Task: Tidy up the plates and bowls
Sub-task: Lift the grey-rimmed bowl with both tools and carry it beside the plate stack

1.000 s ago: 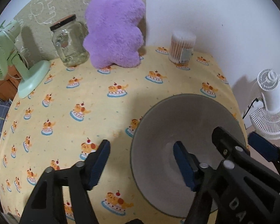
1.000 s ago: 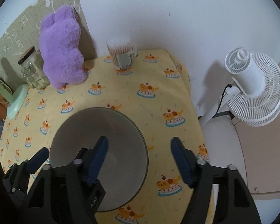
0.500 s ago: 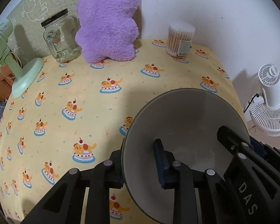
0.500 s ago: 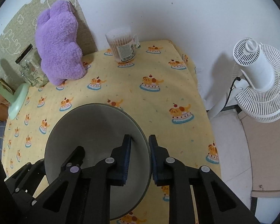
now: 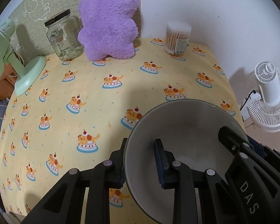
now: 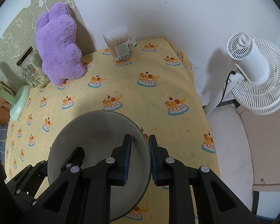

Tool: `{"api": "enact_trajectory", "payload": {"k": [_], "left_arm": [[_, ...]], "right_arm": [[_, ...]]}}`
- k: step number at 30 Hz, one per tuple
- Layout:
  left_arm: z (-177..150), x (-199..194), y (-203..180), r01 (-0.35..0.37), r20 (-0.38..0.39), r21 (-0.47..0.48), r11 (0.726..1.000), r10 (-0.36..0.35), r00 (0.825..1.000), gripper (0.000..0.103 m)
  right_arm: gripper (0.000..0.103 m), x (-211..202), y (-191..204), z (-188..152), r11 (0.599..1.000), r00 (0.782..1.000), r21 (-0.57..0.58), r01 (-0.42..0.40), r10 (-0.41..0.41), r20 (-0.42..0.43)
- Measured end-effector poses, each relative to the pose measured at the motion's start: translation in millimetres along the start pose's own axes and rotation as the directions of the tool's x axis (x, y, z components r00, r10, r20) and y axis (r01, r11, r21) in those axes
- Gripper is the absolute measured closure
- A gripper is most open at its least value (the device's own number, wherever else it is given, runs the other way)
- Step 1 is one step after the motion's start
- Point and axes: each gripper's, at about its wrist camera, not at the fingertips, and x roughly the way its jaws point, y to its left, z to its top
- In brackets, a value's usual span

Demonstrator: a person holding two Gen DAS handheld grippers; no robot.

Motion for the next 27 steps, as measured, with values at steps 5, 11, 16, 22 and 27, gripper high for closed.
{"api": "enact_trajectory", "payload": {"k": [5, 11, 16, 22, 27], "left_arm": [[-10.5, -12.9, 1.3, 0.002, 0.002, -0.001, 1.0, -0.002, 1.0, 0.078], [-26.0, -27.4, 5.8, 0.005, -0.004, -0.001, 1.0, -0.005, 1.0, 0.078], [-36.3, -40.8, 11.7, 0.013, -0.002, -0.003, 1.0, -0.013, 1.0, 0.078], [-44.1, -64.2, 25.0, 0.025, 0.019, -0.013, 1.0, -0.024, 1.0, 0.078], [-50.5, -87.8, 40.7, 0.039, 0.047, -0.019, 0.999, -0.038, 0.998, 0.078]], "right_arm": [[0.081, -13.9, 0.3, -10.8, 1.0, 1.0, 0.008, 0.0, 0.0, -0.004], [0.081, -28.9, 3.0, -26.8, 1.0, 1.0, 0.014, 0.0, 0.0, -0.013], [0.081, -42.8, 7.0, -38.8, 1.0, 1.0, 0.014, 0.006, -0.006, -0.018], [0.081, -67.7, 20.0, -47.7, 1.0, 1.0, 0.007, 0.01, -0.01, 0.0], [0.081, -91.5, 34.8, -55.2, 1.0, 1.0, 0.004, 0.012, -0.012, 0.026]]}}
